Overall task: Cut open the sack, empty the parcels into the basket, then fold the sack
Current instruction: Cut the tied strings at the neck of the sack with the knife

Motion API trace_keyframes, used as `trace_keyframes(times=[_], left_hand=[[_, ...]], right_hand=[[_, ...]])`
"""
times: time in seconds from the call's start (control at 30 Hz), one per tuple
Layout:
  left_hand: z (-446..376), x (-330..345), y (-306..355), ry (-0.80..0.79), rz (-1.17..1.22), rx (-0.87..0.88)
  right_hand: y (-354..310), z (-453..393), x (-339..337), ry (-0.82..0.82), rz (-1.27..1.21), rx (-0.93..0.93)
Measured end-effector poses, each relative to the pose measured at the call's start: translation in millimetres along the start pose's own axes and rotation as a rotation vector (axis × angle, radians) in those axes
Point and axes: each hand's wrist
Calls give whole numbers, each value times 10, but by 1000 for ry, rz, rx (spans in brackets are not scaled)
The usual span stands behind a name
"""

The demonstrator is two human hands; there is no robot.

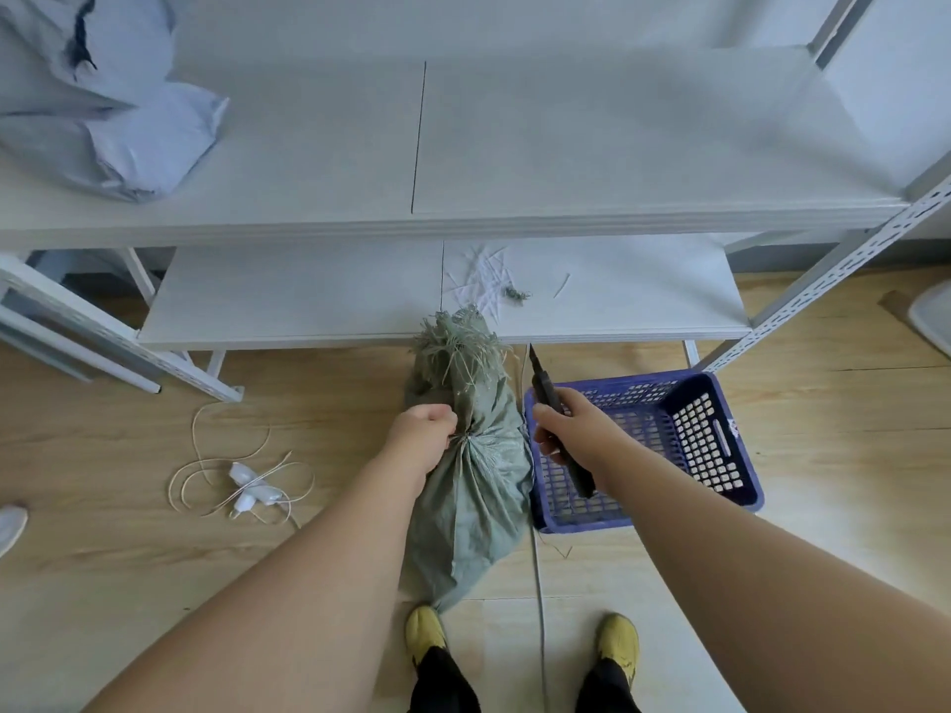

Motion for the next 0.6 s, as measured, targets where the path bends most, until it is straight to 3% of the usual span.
trace_keyframes(times=[0.2, 0.43, 0.6], left_hand=[[-555, 60, -379, 37, -141, 58], [-1248, 439, -848, 135, -196, 137], [-1965, 852, -1133, 344, -291, 319]], right_hand=[[508, -215, 340, 26, 137, 21], [1164, -627, 320, 26, 367, -127], [1757, -1023, 485, 39, 403, -224]])
Point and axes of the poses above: each hand's wrist, its own z-axis away from the middle knuckle, its own x-axis out of the palm, y = z × x, and after that the axes turned 15 degrees about -x, right-handed
